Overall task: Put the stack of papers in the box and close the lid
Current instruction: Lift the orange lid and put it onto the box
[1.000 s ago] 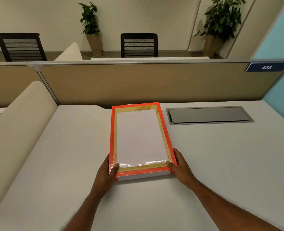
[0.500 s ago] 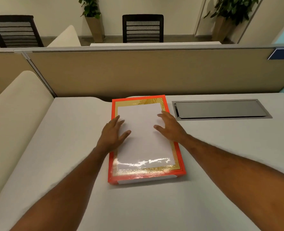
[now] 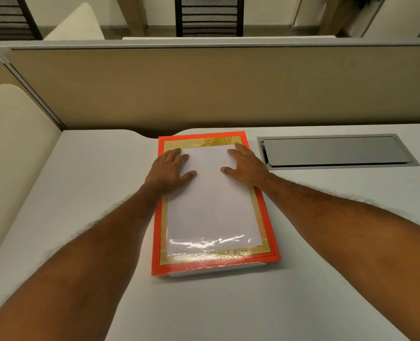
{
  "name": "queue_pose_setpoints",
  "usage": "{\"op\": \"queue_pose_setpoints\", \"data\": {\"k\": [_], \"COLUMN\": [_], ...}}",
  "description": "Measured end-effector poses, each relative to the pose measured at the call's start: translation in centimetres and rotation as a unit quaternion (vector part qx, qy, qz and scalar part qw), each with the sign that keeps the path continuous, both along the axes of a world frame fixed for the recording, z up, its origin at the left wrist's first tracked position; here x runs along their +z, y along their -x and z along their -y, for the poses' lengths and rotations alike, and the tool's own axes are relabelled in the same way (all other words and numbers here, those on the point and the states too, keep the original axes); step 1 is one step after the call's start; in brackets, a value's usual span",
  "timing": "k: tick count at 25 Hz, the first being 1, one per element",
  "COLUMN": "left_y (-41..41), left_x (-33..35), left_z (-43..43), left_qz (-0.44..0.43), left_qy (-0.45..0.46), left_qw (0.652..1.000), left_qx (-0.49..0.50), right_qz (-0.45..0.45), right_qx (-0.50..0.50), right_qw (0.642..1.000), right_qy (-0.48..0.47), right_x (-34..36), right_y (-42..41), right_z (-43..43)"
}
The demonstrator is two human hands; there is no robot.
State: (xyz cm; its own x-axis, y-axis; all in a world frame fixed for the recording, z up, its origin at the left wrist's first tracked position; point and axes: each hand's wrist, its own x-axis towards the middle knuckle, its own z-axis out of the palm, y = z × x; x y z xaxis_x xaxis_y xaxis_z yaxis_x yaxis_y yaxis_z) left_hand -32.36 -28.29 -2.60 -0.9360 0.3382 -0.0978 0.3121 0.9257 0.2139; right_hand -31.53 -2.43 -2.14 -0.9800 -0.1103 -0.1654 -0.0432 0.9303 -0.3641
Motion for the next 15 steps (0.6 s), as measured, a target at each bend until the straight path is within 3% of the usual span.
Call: {"op": "queue_pose_setpoints", "data": {"k": [4,15], "left_y": [-2.1,-14.4], "left_x": [-0.9,-2.7], "left_z": [-0.9,0.1], "left_qz": [0.03,-0.009], "left_qy": [0.013,-0.043], "left_qw": [0.999,0.999], "left_qx": [-0.001,0.002], "right_qz": [0.023,-0.047], "right_qx": [-0.001,-0.009], "right_qw": [1.0,0.999], "right_qy": [0.006,0.026], "right_x": [-0.6,-3.0], "right_y": [-1.3,-15.2], "right_z": [0.1,1.0]}}
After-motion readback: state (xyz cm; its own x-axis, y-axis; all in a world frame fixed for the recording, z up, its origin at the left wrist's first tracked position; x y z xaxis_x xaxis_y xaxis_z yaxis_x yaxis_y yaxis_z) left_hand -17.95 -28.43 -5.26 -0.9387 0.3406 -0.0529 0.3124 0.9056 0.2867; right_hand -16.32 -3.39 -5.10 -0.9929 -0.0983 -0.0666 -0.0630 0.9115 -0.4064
